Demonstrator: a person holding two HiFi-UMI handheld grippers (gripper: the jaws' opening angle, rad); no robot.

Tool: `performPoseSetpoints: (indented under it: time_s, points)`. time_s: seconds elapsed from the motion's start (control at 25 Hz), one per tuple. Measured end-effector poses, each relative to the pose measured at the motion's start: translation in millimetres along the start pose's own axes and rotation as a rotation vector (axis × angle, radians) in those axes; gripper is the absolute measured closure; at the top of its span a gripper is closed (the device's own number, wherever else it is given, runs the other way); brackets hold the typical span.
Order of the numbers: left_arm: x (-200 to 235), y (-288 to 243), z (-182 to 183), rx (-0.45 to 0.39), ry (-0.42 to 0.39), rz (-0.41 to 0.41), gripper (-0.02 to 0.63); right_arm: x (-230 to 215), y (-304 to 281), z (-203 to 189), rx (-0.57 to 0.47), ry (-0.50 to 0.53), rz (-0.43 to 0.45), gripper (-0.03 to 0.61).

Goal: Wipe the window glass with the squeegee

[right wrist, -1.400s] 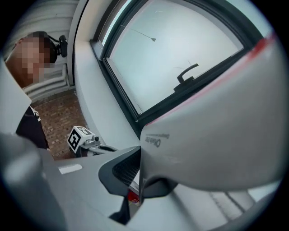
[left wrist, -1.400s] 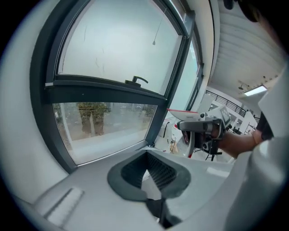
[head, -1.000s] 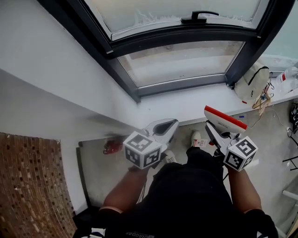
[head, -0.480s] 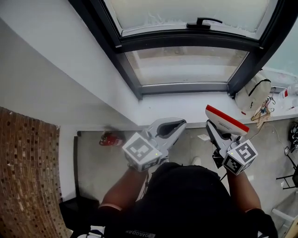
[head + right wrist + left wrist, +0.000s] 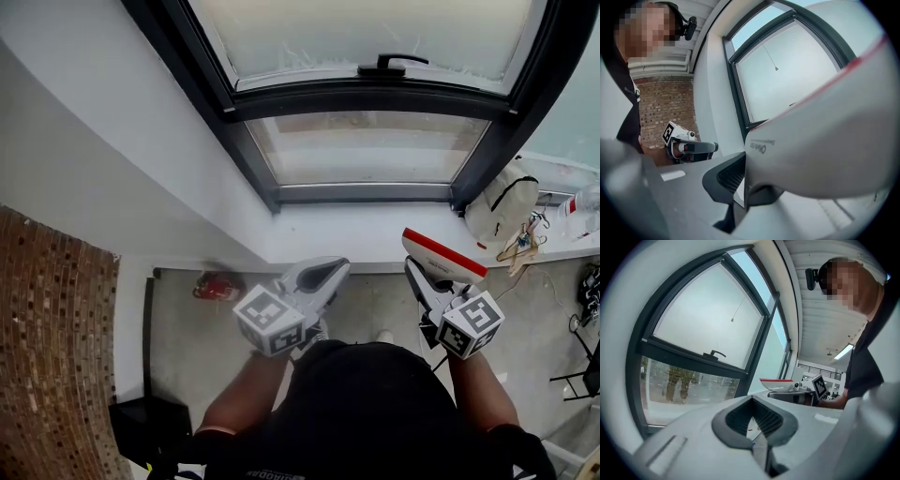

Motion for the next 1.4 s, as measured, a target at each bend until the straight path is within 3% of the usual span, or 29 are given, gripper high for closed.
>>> performPoseSetpoints:
  time_s: [0.36, 1.4]
  points:
    - [-4, -3, 6, 0.027, -0.069, 0.018, 0.612, -14, 4, -2, -0.026, -0.015, -0.023, 0.554]
    - [0, -2, 6, 0.055, -0.082, 0.011, 0.612, -12, -6, -3, 0.021, -0.009, -0.03, 0.555]
Point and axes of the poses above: the fingertips, and each gripper's own axes: y backward along the fingers, x to its left, z out of its top, the point moved 10 cm from there along y, backward along the fingers, and after that the axes turned 10 degrees about z, right-handed, at the moved point
